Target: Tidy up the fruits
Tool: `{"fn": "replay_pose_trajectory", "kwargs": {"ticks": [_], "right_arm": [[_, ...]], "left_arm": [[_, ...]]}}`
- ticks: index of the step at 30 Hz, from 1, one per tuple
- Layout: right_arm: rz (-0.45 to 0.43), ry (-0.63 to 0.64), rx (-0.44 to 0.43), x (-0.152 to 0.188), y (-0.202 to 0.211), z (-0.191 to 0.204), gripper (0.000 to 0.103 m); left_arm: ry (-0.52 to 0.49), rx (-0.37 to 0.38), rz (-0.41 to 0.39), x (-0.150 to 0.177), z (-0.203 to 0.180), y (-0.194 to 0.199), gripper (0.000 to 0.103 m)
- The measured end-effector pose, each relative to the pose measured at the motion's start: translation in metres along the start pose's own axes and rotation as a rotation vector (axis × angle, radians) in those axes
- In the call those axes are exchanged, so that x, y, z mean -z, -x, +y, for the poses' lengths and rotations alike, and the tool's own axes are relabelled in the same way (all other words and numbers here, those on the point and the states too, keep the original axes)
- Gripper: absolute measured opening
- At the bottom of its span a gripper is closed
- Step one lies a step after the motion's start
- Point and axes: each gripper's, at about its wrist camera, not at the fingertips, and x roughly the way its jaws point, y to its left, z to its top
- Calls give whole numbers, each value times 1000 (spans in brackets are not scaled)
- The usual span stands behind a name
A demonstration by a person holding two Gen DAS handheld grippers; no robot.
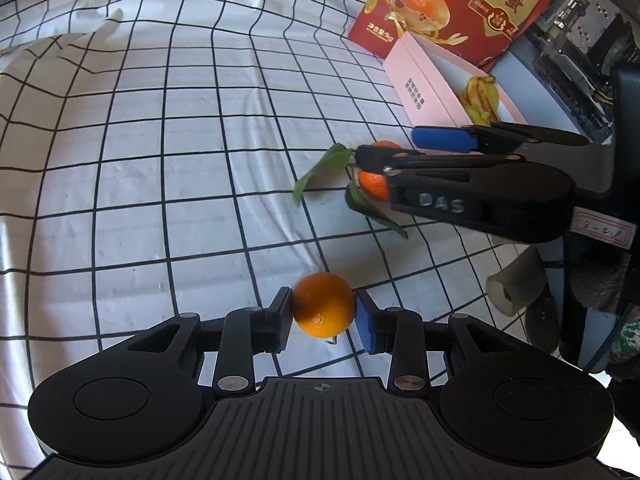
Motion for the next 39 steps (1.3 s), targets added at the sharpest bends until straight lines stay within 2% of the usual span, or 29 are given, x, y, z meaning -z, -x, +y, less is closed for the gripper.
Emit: {"fn": "replay_pose_trajectory", "kwargs": {"ticks": [8, 18, 22, 25, 29, 31, 32, 35, 39], "right_arm": [[-16, -50, 28, 13, 23, -24, 55], [28, -142, 90, 49, 41, -55, 55], [51, -202, 37, 60, 46, -64, 57], [39, -206, -19, 68, 55, -59, 64], [-28, -181, -55, 65, 68, -48, 66], [-72, -160, -59, 58, 72, -42, 72], [-80, -150, -56, 55, 71, -41, 75], [-79, -117, -35, 45, 57, -36, 75], [2, -154, -55, 37, 21, -34, 75]], "left_arm": [[-2, 1, 2, -5, -2, -4, 38], [-15, 0, 8, -11, -9, -11, 38], [-20, -1, 10, -12, -9, -12, 38], [-17, -1, 9, -12, -9, -12, 38], [-15, -6, 6, -12, -9, -12, 38], [-16, -10, 5, -11, -10, -12, 38], [-14, -11, 5, -11, -11, -12, 38], [-18, -10, 8, -9, -11, -11, 38], [-59, -37, 19, -6, -19, -11, 38]]}}
